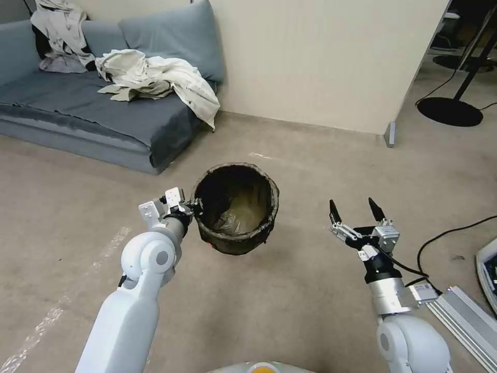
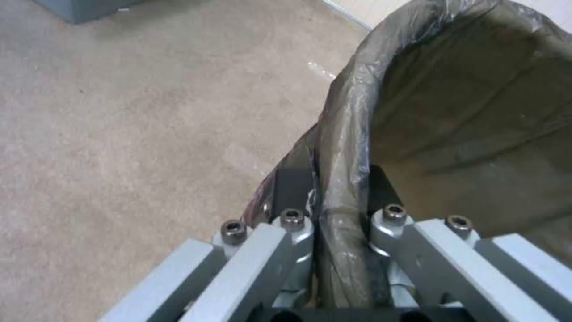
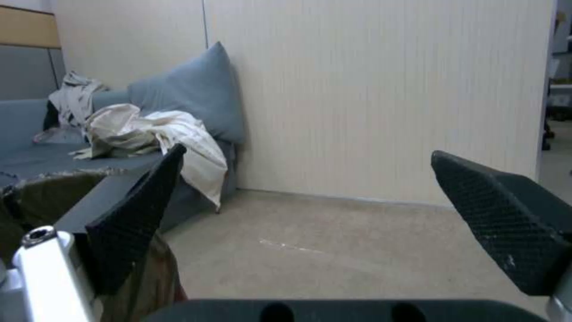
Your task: Pick up the trash can from the floor.
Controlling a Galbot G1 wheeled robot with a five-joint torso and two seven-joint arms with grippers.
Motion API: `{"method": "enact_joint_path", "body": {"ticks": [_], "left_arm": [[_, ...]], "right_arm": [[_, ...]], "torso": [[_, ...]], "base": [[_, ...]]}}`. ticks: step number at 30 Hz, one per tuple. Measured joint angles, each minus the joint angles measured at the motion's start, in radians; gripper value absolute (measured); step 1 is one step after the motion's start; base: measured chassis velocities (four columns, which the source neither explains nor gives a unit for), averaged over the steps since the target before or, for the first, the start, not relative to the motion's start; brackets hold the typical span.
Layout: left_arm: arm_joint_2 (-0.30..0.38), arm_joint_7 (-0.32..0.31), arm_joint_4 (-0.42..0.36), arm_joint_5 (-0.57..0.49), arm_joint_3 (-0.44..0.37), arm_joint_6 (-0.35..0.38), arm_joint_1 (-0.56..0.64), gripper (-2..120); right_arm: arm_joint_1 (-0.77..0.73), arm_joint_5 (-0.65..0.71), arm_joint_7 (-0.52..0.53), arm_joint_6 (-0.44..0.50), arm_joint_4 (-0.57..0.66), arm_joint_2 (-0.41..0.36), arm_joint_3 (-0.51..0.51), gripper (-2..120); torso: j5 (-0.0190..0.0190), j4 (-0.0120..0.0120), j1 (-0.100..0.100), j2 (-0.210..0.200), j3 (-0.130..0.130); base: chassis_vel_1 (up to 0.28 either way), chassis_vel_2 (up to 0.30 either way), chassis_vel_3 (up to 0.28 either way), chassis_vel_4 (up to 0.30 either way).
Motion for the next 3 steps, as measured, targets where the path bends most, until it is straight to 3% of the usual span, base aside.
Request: {"method": "enact_joint_path", "body": {"ticks": [3], "left_arm": [[0.001,0.0,0.002,-0.002,0.0,0.0,-0.002,4]], "right_arm": [[0.0,0.0,0.001,-0.002,0.0,0.0,0.001,100]], "torso": [[0.0,0.0,0.0,0.0,0.0]], "base": [[0.0,0.0,0.0,0.0]]}}
